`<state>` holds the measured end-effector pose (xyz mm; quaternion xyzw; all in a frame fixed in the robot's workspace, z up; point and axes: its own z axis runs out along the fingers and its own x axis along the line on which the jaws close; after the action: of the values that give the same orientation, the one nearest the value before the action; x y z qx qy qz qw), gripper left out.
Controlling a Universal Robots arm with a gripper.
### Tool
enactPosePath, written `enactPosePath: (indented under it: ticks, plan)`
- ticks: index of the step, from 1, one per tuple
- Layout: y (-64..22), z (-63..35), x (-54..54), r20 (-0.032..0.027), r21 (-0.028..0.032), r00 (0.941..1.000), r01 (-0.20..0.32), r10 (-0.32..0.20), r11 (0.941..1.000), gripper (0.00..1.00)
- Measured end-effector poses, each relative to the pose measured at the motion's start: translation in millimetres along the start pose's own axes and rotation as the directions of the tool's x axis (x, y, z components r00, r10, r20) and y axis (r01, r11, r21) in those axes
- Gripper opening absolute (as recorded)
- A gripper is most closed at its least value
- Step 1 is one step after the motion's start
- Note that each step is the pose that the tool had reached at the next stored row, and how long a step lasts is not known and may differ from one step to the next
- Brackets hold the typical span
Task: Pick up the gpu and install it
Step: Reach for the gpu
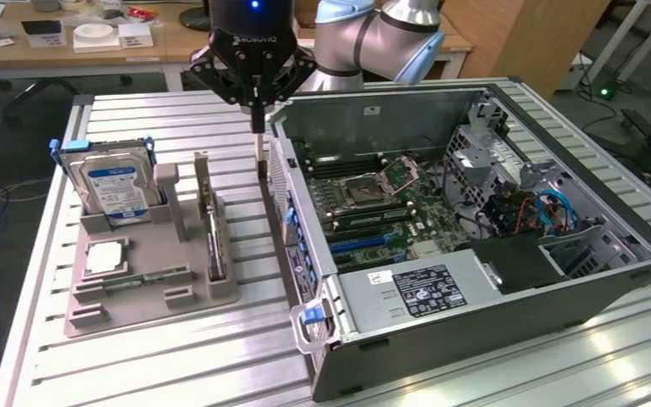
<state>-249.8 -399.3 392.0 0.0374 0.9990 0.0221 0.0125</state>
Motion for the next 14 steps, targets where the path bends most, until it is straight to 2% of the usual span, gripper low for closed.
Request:
enactPosePath:
  ticks: [14]
  plan:
    - [-1.2,-0.2,14.6,0.0000,0.0000,1.0000,0.000,0.000,1.0000,0.11]
